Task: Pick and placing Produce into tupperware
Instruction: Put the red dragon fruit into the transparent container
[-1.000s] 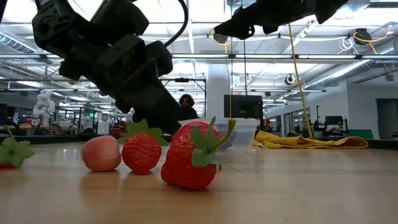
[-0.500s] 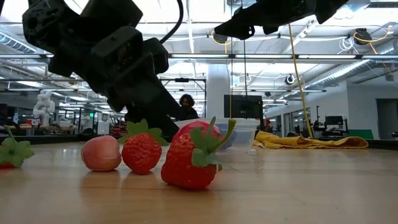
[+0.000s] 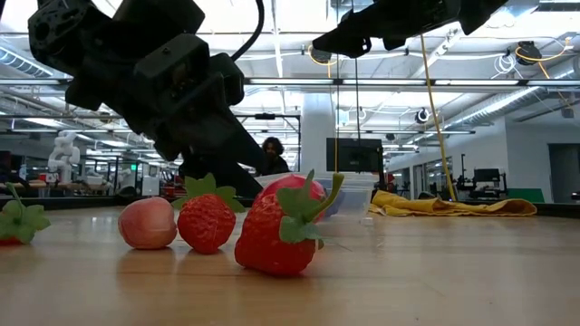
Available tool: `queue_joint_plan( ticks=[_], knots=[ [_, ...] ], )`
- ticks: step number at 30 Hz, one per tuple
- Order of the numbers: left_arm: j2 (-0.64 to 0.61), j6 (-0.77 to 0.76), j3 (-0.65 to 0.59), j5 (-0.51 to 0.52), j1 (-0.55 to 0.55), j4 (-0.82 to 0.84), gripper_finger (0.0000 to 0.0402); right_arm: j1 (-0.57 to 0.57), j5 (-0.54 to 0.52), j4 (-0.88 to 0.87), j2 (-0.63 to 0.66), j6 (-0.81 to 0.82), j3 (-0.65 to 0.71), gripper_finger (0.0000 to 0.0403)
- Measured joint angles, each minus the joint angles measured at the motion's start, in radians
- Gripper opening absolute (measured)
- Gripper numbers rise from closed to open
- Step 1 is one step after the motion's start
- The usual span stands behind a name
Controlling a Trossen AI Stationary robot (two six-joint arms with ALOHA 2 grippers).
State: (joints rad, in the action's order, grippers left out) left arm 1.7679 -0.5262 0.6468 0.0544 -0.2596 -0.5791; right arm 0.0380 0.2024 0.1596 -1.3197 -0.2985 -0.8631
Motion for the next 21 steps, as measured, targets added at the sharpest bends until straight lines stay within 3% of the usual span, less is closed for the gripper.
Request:
queue_joint_plan(
  ticks=[15, 21],
  knots=[
    [0.0, -0.006, 0.024, 0.046, -0.035, 0.013, 0.0308, 0.0, 0.0, 0.0, 0.0, 0.0, 0.0, 0.0307],
    [0.0, 0.047, 0.09, 0.06, -0.04, 0.139, 0.0308, 0.0, 0.0, 0.0, 0.0, 0.006, 0.0, 0.0307]
  ],
)
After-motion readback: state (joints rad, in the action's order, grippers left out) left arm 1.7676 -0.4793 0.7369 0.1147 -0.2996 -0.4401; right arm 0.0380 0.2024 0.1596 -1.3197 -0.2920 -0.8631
